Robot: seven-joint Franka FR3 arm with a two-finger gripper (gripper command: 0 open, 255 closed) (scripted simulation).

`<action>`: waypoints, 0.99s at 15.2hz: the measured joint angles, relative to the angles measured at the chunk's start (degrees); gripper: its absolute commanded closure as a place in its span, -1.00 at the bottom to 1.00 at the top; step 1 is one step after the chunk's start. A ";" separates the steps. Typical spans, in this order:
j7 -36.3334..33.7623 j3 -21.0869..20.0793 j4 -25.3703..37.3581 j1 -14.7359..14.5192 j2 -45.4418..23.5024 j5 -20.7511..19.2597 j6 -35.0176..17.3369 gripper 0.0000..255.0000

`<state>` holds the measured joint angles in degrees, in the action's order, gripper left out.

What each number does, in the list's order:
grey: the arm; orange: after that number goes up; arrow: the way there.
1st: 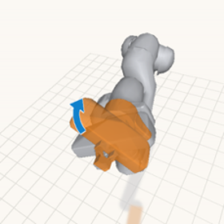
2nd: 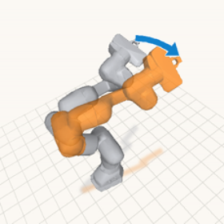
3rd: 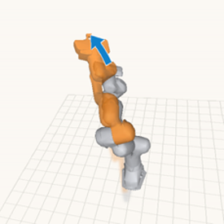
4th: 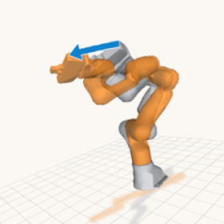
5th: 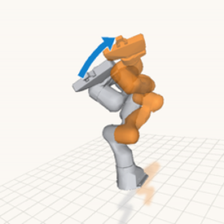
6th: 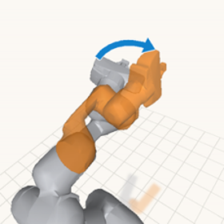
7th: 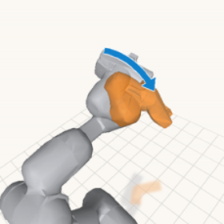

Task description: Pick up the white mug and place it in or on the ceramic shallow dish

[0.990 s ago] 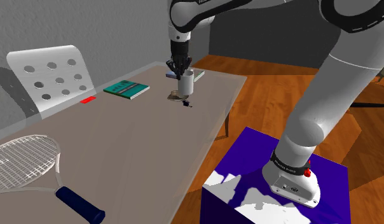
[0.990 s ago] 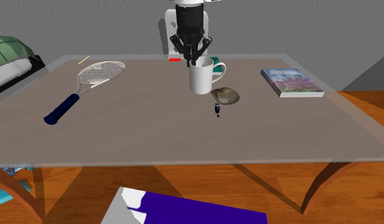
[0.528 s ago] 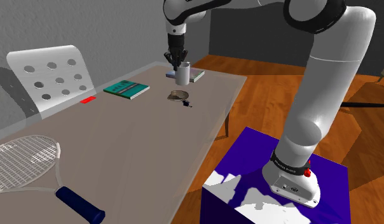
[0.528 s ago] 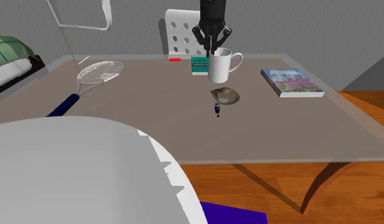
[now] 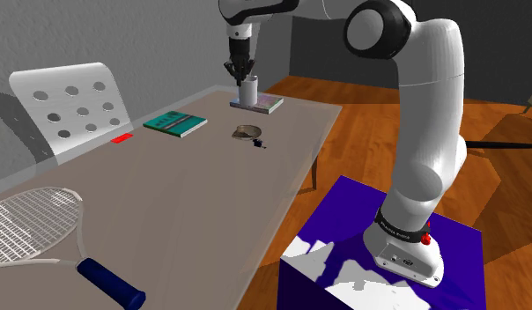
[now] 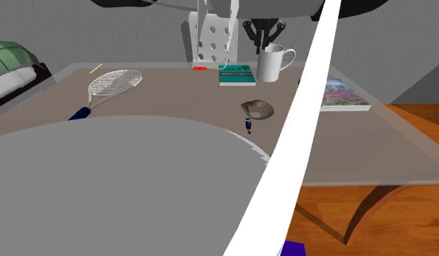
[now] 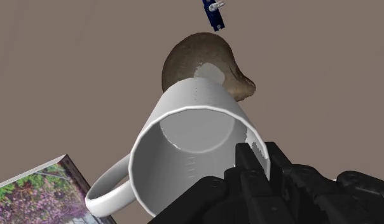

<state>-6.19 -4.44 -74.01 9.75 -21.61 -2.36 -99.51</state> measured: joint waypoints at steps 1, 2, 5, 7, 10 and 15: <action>0.29 0.10 0.82 0.18 -0.76 -0.01 0.07 1.00; 0.39 0.14 0.82 0.25 -1.14 -0.02 -0.31 1.00; 0.50 0.19 -1.20 0.37 -1.22 -0.02 -2.41 1.00; 0.39 0.17 -2.99 0.35 -1.06 -0.03 -4.03 1.00; 0.53 0.23 -5.77 0.53 -0.78 0.00 -6.52 1.00; 0.24 0.21 -8.94 0.43 -1.21 -0.09 -10.14 1.00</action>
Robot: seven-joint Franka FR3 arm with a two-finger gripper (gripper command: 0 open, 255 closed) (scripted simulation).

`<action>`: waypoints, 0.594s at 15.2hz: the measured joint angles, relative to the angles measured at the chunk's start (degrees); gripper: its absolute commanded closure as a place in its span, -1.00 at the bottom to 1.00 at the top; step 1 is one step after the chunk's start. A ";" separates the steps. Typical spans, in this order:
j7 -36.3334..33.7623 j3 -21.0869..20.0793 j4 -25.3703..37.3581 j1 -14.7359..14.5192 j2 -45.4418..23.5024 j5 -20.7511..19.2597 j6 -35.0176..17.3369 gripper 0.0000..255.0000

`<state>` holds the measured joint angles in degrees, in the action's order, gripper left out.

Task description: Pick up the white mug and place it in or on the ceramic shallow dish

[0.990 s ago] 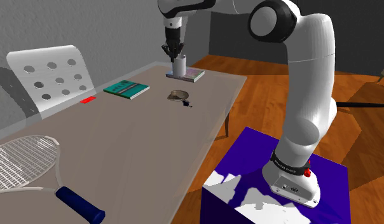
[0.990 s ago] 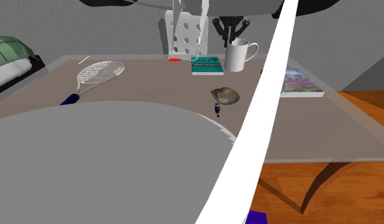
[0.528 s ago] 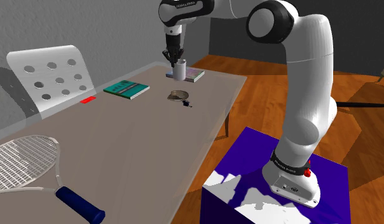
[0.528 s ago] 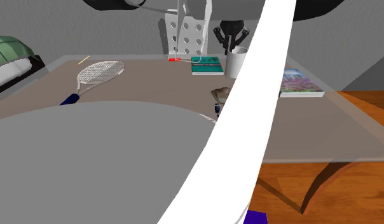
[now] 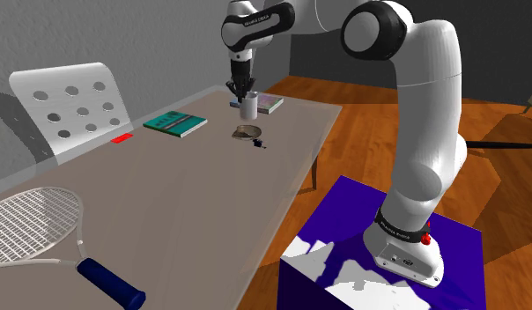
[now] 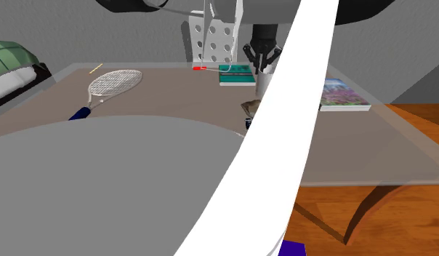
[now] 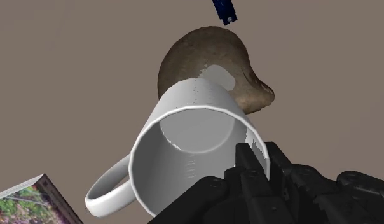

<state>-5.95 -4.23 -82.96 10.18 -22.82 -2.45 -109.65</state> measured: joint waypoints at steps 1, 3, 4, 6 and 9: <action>0.05 0.02 -0.77 0.05 -0.04 0.00 -0.81 1.00; 0.03 0.04 -1.67 0.07 -0.40 -0.04 -2.07 1.00; -0.03 0.04 -2.48 0.06 -0.35 -0.05 -2.83 1.00; -0.06 0.06 -3.95 0.07 -0.49 -0.09 -4.44 1.00; -0.09 0.08 -5.03 0.09 -0.85 -0.13 -5.86 1.00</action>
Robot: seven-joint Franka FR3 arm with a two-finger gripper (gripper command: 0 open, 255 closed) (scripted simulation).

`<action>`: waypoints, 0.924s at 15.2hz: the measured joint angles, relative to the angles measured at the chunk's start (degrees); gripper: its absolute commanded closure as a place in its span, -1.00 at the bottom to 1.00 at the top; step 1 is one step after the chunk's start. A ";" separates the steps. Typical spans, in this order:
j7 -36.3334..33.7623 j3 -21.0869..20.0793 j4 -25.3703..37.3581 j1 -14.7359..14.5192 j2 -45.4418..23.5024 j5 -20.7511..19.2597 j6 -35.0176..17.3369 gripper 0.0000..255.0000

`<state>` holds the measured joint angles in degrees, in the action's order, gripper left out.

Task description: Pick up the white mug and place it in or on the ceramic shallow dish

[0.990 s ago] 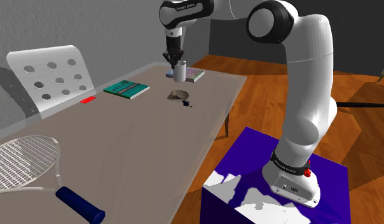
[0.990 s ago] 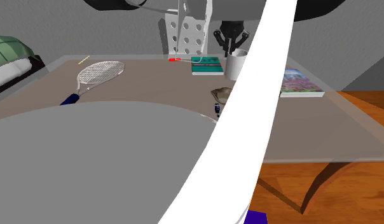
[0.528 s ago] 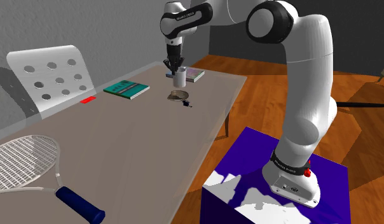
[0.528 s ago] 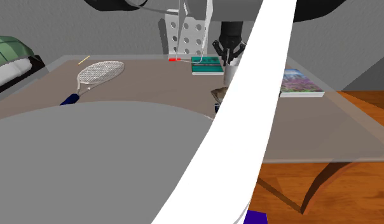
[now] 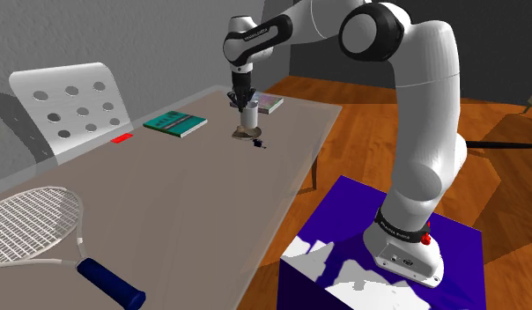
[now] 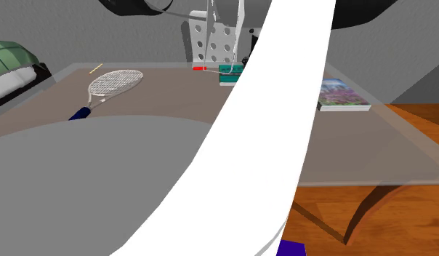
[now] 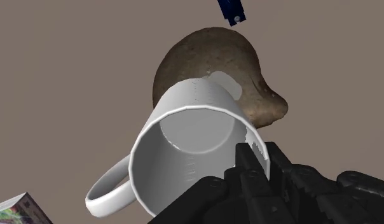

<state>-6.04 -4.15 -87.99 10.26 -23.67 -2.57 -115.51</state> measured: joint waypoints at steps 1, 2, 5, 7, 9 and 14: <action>0.00 0.00 -0.01 0.00 -0.03 0.00 -0.05 1.00; 0.00 0.00 -0.02 0.00 -0.04 0.00 -0.08 1.00; 0.01 0.00 -0.03 0.01 -0.05 0.00 -0.11 1.00; 0.01 0.00 -0.03 0.01 -0.04 0.00 -0.11 -1.00; 0.01 0.00 -0.03 0.01 -0.04 0.00 -0.11 -1.00; 0.09 -0.03 1.31 0.03 0.72 0.09 1.94 -1.00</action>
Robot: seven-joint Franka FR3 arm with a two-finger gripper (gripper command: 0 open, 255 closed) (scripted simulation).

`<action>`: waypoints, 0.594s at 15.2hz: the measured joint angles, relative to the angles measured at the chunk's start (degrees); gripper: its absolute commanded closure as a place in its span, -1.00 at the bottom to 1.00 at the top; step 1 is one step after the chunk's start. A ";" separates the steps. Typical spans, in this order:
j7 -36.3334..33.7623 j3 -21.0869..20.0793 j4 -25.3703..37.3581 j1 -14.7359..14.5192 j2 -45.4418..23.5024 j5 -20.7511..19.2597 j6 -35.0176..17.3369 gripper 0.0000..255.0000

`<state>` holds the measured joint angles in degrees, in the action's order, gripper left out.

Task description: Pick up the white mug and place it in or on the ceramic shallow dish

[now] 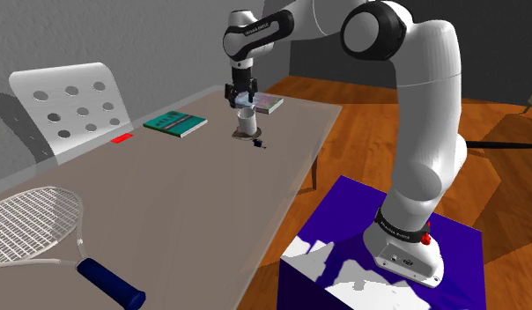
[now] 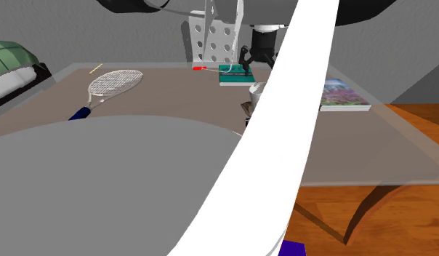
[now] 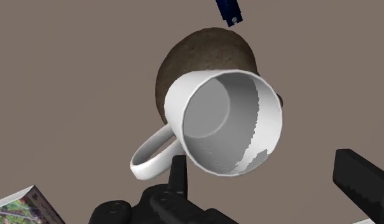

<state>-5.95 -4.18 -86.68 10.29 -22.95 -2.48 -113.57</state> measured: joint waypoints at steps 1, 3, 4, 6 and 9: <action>0.04 -0.01 0.97 0.00 0.31 0.04 1.25 -1.00; -0.01 -0.07 2.68 -0.09 0.88 0.07 3.49 -1.00; -0.02 -0.08 2.92 -0.10 1.00 0.08 3.89 -1.00; 0.03 -0.07 3.17 -0.08 1.06 0.09 4.23 -1.00; 0.05 -0.07 3.22 -0.07 1.07 0.10 4.32 -1.00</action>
